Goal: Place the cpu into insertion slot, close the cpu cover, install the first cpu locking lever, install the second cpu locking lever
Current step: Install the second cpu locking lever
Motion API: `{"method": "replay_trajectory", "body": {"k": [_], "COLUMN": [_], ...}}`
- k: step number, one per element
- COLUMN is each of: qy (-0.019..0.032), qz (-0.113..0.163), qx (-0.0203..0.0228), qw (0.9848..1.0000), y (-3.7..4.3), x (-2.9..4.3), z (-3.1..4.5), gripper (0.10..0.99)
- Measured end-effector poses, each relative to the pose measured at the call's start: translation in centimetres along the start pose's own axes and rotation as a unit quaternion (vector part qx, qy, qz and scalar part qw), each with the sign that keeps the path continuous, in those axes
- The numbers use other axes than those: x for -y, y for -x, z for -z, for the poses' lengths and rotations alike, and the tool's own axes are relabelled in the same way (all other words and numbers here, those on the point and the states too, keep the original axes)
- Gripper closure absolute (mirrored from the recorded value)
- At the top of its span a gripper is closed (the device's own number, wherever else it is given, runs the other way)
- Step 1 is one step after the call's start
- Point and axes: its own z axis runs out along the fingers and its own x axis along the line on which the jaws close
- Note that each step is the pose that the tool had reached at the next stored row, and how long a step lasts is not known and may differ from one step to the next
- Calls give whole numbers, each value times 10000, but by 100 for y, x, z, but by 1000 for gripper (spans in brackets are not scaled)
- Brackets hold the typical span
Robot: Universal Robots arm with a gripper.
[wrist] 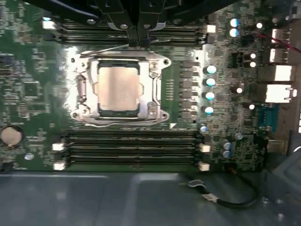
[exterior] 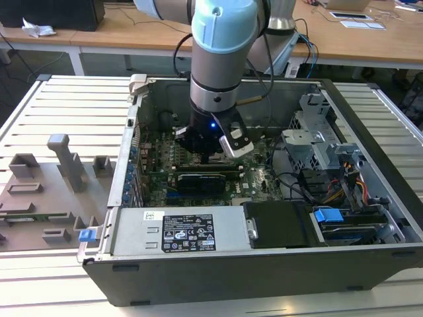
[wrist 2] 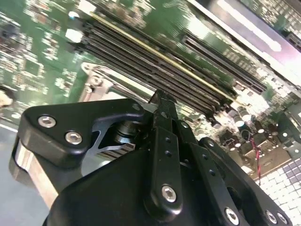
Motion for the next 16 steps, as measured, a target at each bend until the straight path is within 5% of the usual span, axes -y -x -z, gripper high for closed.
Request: {"method": "replay_trajectory", "body": {"k": [4, 16], "qy": [27, 80], "qz": [58, 325], "qx": [-8, -49], "qw": [10000, 9994], "y": [-94, -148], "x": [10, -32], "z": [-68, -189], "gripper": [980, 980]}}
